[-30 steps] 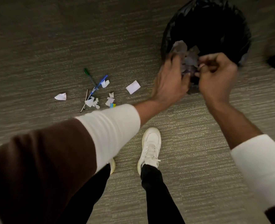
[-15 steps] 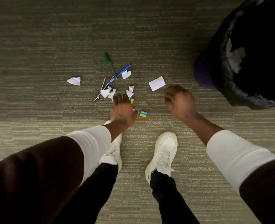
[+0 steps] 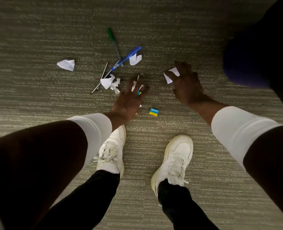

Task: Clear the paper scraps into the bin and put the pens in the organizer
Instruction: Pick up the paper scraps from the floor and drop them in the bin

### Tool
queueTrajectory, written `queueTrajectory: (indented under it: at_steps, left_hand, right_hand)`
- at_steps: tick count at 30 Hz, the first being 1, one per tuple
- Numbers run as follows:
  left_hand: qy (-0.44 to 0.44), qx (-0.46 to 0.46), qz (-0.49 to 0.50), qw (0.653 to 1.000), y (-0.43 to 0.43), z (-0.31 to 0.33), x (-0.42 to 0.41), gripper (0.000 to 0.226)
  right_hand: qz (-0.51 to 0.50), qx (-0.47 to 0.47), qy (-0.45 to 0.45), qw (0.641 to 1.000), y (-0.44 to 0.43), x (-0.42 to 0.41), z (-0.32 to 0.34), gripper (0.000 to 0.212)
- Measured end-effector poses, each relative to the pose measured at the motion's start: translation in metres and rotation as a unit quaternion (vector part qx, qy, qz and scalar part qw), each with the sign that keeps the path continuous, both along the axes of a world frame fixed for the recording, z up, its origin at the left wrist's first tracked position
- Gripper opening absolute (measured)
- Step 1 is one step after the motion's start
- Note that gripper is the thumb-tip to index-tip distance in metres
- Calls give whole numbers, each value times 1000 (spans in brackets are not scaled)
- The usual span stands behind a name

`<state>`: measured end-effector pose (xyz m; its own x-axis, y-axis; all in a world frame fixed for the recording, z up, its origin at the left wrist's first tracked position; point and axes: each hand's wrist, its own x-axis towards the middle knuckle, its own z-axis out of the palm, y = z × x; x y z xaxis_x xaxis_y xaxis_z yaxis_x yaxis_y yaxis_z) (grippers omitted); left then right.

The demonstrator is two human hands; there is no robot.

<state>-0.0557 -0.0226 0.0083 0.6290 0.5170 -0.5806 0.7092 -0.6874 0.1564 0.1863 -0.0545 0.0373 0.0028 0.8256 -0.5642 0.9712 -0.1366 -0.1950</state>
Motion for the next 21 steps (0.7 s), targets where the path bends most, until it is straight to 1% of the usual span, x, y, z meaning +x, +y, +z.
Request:
queueTrajectory:
  at_steps: [3, 5, 7, 10, 14, 18, 20, 21]
  left_hand:
    - [-11, 0, -13, 1000, -2, -3, -3, 104]
    - [-31, 1, -22, 999, -3, -3, -7, 89]
    - [-59, -3, -24, 998, -3, -4, -9, 73]
    - [-81, -4, -4, 997, -3, -4, -9, 61]
    - [-88, -10, 16, 996, -5, -2, -11, 53]
    - [-88, -21, 31, 995, -5, -1, -12, 42]
    - [-102, -24, 42, 994, -4, -1, -13, 36]
    - [-112, -25, 47, 992, -3, -2, -14, 34]
  right_hand:
    - [8, -11, -2, 1000, -6, 3, -4, 67]
    - [-2, -18, -5, 1000, -10, 2, -4, 59]
    - [-9, -26, -23, 999, -11, -2, -2, 58]
    - [-11, -30, -43, 999, -7, -10, -1, 55]
    - [-3, -24, -71, 997, 3, -15, -2, 57]
    - [9, -26, -103, 994, 10, -15, -7, 71]
    - [7, -22, -104, 994, 13, -12, -8, 70]
    - [4, -17, -96, 995, 13, -11, -10, 66]
